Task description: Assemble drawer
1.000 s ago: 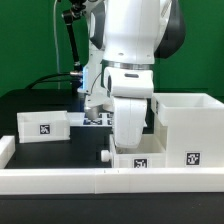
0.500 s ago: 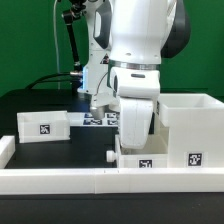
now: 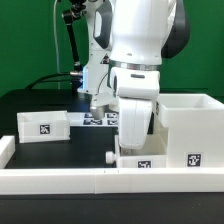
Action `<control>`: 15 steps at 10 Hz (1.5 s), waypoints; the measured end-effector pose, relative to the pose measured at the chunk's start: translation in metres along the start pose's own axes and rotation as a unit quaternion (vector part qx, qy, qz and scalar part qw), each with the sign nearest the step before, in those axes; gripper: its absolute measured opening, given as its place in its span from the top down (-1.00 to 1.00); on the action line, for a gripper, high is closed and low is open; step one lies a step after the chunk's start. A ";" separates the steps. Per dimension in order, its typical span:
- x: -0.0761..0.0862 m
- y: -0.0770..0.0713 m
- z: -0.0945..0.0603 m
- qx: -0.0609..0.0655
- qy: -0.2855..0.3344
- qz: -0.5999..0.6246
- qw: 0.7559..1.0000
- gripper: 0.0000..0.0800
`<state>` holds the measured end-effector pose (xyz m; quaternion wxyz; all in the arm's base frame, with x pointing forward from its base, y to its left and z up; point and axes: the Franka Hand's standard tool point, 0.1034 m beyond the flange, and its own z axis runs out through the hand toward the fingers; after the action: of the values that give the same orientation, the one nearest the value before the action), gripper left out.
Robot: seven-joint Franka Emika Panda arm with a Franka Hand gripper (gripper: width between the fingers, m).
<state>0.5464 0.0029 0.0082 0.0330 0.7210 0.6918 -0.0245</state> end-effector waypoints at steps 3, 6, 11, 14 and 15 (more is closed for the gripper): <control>-0.003 0.004 -0.011 -0.002 -0.001 0.012 1.000 0.14; -0.004 0.008 -0.028 -0.001 -0.003 0.024 1.000 -0.57; -0.041 0.016 -0.046 -0.011 -0.006 0.029 0.999 -0.62; -0.050 0.015 -0.044 -0.011 -0.003 0.016 1.000 -0.62; -0.068 0.015 -0.033 -0.014 0.016 0.004 1.000 -0.62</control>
Offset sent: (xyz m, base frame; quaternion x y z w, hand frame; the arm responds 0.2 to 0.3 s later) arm 0.0015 0.0035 0.0189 0.0309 -0.0062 0.0474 0.9984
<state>0.5585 -0.0625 0.0467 0.0317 0.7236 0.6895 -0.0028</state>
